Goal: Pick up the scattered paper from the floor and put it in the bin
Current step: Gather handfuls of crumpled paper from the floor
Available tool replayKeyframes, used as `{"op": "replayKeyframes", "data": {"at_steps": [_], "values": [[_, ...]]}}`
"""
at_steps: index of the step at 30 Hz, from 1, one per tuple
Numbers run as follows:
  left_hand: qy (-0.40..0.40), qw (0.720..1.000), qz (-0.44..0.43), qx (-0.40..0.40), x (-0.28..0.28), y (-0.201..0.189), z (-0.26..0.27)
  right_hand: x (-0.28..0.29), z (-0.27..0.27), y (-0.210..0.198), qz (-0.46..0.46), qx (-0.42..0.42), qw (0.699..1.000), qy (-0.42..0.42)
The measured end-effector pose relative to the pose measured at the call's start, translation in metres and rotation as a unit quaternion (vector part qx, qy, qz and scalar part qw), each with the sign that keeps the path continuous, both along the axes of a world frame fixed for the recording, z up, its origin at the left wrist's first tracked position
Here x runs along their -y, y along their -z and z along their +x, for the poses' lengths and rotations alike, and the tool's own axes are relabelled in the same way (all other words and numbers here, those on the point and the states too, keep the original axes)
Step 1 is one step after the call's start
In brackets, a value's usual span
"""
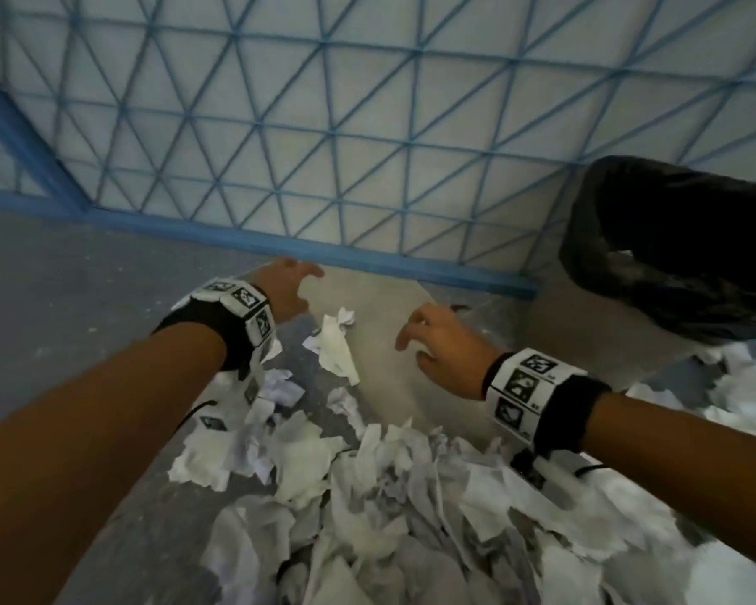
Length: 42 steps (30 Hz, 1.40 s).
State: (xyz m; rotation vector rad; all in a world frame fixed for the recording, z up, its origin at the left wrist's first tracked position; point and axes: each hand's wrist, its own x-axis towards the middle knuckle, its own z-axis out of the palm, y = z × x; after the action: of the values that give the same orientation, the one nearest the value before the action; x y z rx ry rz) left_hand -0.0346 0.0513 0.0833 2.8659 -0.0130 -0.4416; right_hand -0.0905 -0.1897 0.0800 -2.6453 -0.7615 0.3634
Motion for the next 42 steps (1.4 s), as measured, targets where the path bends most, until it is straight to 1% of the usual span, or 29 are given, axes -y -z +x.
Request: {"op": "replayKeyframes", "data": {"at_steps": [2,4,6,8,11,14,16,18,20,21,23,26,27,28,30,31,33,34,36,37,38,39,40,41,42], "values": [[-0.005,0.996,0.065,-0.066,-0.034,0.028,-0.013,-0.025,-0.001,0.02,-0.075,-0.056,0.995,-0.042],[-0.006,0.986,0.112,-0.125,-0.057,0.048,-0.022,-0.046,0.001,0.036,-0.129,-0.085,0.985,-0.078],[-0.004,0.981,0.129,-0.148,-0.071,0.062,-0.028,-0.063,0.004,0.05,-0.16,-0.101,0.977,-0.093],[-0.007,0.982,0.124,-0.145,-0.08,0.074,-0.032,-0.077,0.01,0.064,-0.152,-0.099,0.98,-0.077],[0.004,0.982,0.11,-0.155,-0.085,0.093,-0.039,-0.091,0.025,0.078,-0.132,-0.072,0.988,-0.044],[0.018,0.981,0.087,-0.173,-0.08,0.105,-0.049,-0.102,0.049,0.086,-0.167,-0.028,0.985,-0.045],[0.03,0.982,0.054,-0.179,-0.073,0.107,-0.056,-0.11,0.064,0.091,-0.196,-0.031,0.979,-0.042],[0.05,0.984,0.041,-0.165,-0.065,0.108,-0.061,-0.116,0.072,0.097,-0.205,-0.064,0.976,-0.039],[0.056,0.989,0.038,-0.132,-0.06,0.109,-0.063,-0.119,0.073,0.103,-0.186,-0.101,0.976,-0.048],[0.052,0.991,0.03,-0.118,-0.058,0.108,-0.064,-0.12,0.071,0.106,-0.169,-0.103,0.978,-0.059],[0.03,0.994,-0.012,-0.106,-0.057,0.104,-0.064,-0.119,0.064,0.106,-0.134,-0.081,0.985,-0.076],[-0.031,0.988,-0.135,-0.064,-0.06,0.085,-0.06,-0.111,0.054,0.097,-0.064,-0.036,0.995,-0.065],[-0.037,0.986,-0.157,-0.044,-0.062,0.079,-0.059,-0.108,0.05,0.092,-0.032,-0.018,0.998,-0.054],[-0.029,0.986,-0.16,-0.031,-0.065,0.074,-0.058,-0.106,0.045,0.086,-0.006,-0.007,0.999,-0.045],[-0.003,0.991,-0.132,-0.038,-0.071,0.067,-0.061,-0.104,0.029,0.078,0.004,-0.01,0.998,-0.06],[0.008,0.992,-0.11,-0.052,-0.073,0.065,-0.065,-0.104,0.019,0.078,-0.014,-0.024,0.996,-0.085],[0.038,0.993,-0.049,-0.103,-0.076,0.068,-0.076,-0.103,-0.001,0.081,-0.094,-0.075,0.982,-0.143],[0.058,0.988,0.001,-0.145,-0.076,0.072,-0.083,-0.102,-0.011,0.084,-0.142,-0.101,0.97,-0.168],[0.076,0.966,0.088,-0.233,-0.074,0.085,-0.099,-0.098,-0.026,0.091,-0.213,-0.156,0.946,-0.186],[0.076,0.957,0.104,-0.26,-0.071,0.089,-0.106,-0.094,-0.031,0.093,-0.232,-0.173,0.939,-0.183],[0.084,0.953,0.112,-0.269,-0.068,0.093,-0.116,-0.091,-0.036,0.097,-0.24,-0.177,0.937,-0.183],[0.097,0.954,0.133,-0.251,-0.063,0.095,-0.124,-0.087,-0.039,0.099,-0.237,-0.164,0.939,-0.187],[0.113,0.965,0.154,-0.18,-0.058,0.098,-0.129,-0.085,-0.041,0.1,-0.219,-0.142,0.946,-0.194],[0.119,0.968,0.181,-0.128,-0.052,0.094,-0.131,-0.081,-0.041,0.101,-0.193,-0.124,0.953,-0.198],[0.119,0.969,0.192,-0.104,-0.049,0.091,-0.13,-0.078,-0.04,0.099,-0.165,-0.113,0.961,-0.192]]}}
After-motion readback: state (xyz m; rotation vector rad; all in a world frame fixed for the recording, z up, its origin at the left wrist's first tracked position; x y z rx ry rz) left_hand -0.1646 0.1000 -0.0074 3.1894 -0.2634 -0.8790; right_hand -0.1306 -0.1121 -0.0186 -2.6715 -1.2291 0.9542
